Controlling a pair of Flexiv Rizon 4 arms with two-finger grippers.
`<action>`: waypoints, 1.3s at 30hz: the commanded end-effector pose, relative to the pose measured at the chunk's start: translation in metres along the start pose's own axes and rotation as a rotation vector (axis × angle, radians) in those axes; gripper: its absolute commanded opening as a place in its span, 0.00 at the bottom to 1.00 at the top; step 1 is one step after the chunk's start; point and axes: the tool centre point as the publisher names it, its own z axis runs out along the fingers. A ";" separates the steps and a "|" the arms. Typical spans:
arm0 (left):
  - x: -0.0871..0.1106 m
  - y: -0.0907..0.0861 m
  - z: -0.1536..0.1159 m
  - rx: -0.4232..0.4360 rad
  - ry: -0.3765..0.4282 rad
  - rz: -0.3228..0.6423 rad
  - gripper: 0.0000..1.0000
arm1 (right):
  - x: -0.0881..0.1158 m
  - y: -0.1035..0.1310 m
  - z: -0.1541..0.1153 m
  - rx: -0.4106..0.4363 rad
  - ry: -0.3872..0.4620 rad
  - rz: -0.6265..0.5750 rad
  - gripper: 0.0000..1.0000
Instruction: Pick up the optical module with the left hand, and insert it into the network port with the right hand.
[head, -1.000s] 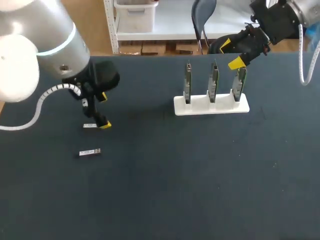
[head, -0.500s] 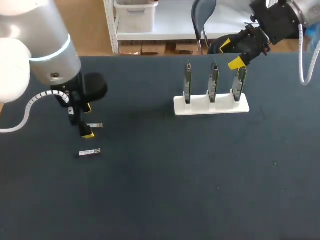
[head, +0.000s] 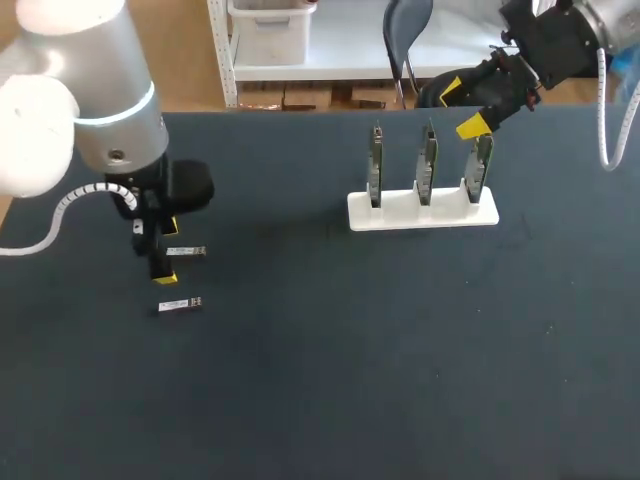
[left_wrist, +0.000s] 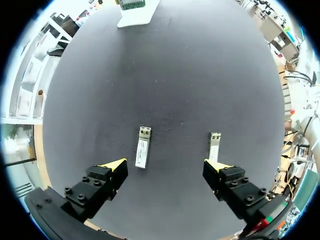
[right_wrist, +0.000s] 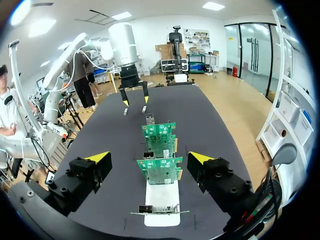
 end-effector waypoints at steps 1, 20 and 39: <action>-0.002 0.012 0.007 0.018 0.016 0.004 1.00 | 0.000 0.000 0.000 0.002 0.000 -0.001 1.00; -0.004 0.029 0.021 0.049 0.010 0.008 1.00 | 0.000 0.000 0.000 0.002 0.000 -0.001 1.00; 0.000 0.025 0.031 0.077 0.014 -0.014 1.00 | 0.000 0.000 0.000 0.002 0.000 -0.001 1.00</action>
